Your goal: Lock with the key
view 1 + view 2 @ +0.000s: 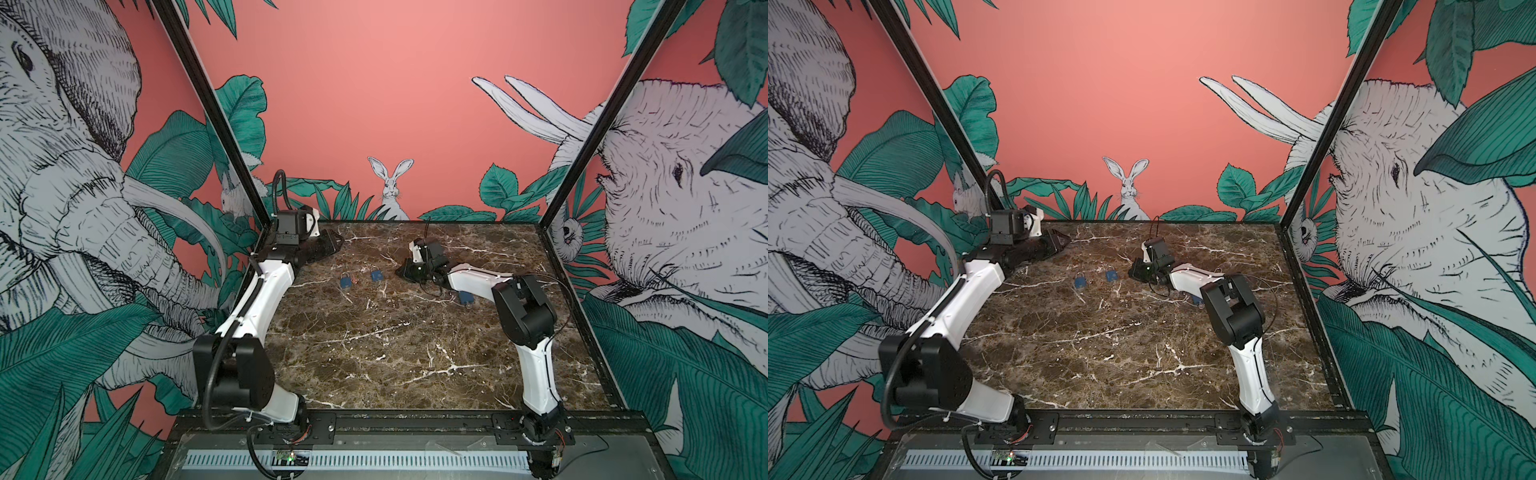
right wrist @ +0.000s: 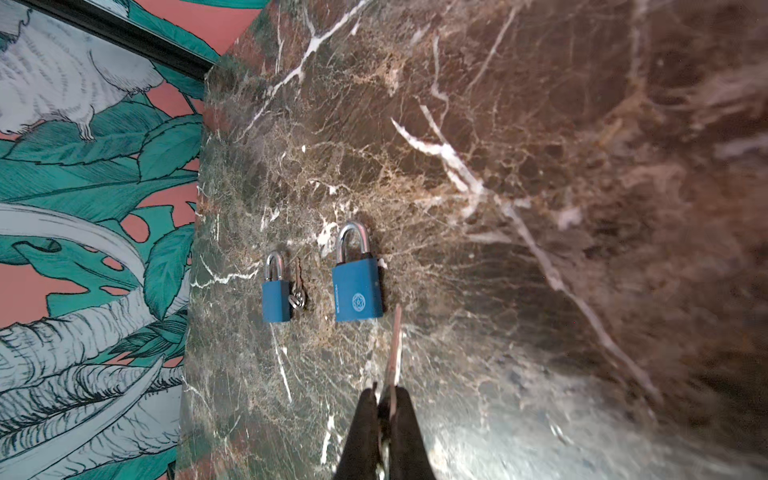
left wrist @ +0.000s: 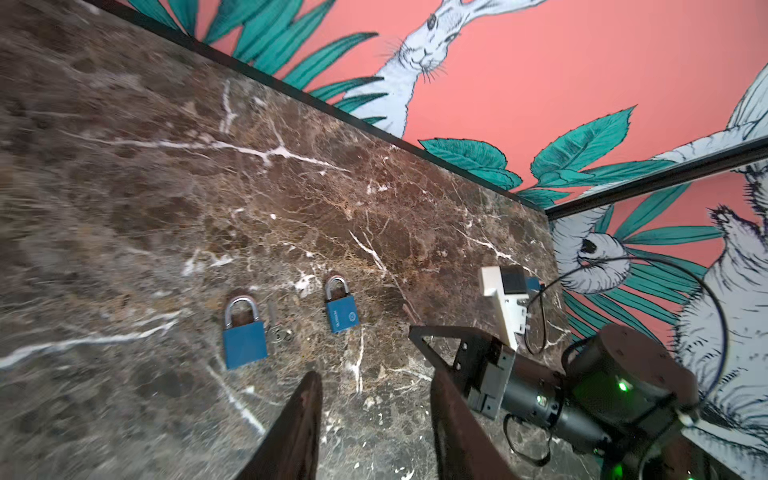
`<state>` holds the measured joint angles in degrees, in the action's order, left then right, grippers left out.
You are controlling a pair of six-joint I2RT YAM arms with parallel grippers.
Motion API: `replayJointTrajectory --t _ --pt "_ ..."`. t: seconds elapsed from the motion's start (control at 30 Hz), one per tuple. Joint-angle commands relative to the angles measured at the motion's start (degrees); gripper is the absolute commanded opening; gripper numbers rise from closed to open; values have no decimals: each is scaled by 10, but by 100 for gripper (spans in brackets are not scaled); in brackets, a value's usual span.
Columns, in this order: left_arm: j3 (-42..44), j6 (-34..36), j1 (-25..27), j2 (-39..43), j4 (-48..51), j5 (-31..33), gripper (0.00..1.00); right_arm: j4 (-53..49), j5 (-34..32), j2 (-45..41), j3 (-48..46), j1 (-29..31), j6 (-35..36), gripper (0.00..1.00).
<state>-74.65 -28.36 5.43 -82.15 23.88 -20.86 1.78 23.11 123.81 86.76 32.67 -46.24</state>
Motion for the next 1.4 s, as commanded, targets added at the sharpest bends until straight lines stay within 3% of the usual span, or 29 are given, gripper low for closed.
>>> replayJointTrajectory --t 0.0,0.4,0.47,0.63,0.67,0.83,1.13,1.37 --pt "25 25 -2 75 70 87 44 -54 -4 30 55 6 34 0" --pt "100 43 -3 276 182 183 65 -165 -5 128 220 7 92 0" --pt "109 39 -3 302 199 194 77 -176 -3 141 239 6 94 0" --pt "129 32 -4 350 221 209 83 -188 0 164 269 8 94 0" --pt "133 31 -4 357 224 209 99 -191 2 170 276 8 94 0" --pt "128 18 -3 370 259 239 100 -202 7 192 304 11 93 0" --pt "141 9 -4 397 267 239 99 -219 16 228 342 22 80 0" --pt "145 9 -4 386 256 222 99 -216 -2 204 301 29 83 0"
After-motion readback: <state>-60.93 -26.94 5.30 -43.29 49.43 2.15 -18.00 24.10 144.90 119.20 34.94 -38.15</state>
